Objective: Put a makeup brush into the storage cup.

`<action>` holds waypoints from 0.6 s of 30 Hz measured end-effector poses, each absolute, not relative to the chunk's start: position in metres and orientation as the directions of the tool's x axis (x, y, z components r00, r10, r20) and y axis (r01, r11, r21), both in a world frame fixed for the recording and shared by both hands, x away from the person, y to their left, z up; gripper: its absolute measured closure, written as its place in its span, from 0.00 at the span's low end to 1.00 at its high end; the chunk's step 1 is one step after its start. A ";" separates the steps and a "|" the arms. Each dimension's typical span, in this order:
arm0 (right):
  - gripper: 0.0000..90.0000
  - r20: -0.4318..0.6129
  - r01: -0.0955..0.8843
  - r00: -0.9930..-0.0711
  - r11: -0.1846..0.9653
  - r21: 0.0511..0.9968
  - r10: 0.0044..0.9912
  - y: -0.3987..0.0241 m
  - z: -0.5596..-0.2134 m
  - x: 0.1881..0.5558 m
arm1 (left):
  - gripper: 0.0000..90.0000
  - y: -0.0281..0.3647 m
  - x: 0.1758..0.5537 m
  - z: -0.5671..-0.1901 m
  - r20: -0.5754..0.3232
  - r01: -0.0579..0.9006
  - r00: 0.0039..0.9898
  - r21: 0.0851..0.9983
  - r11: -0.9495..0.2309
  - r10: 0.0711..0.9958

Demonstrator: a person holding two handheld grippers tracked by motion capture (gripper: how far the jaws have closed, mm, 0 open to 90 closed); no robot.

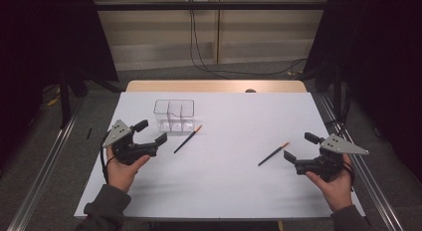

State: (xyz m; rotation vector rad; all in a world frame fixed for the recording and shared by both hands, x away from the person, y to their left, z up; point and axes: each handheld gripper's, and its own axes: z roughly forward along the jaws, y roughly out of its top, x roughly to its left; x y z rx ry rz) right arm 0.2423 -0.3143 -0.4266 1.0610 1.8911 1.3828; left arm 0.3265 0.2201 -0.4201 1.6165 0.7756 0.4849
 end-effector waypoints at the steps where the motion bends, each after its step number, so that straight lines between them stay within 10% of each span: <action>1: 0.00 0.012 0.269 -0.529 0.154 0.951 0.849 -0.314 -0.427 0.242 | 0.12 0.220 0.326 -0.420 -0.109 0.216 0.689 0.975 -0.059 0.717; 18: 0.00 0.011 0.266 -0.529 0.153 0.952 0.848 -0.315 -0.427 0.242 | 0.13 0.196 0.341 -0.422 -0.114 0.220 0.702 0.974 -0.061 0.703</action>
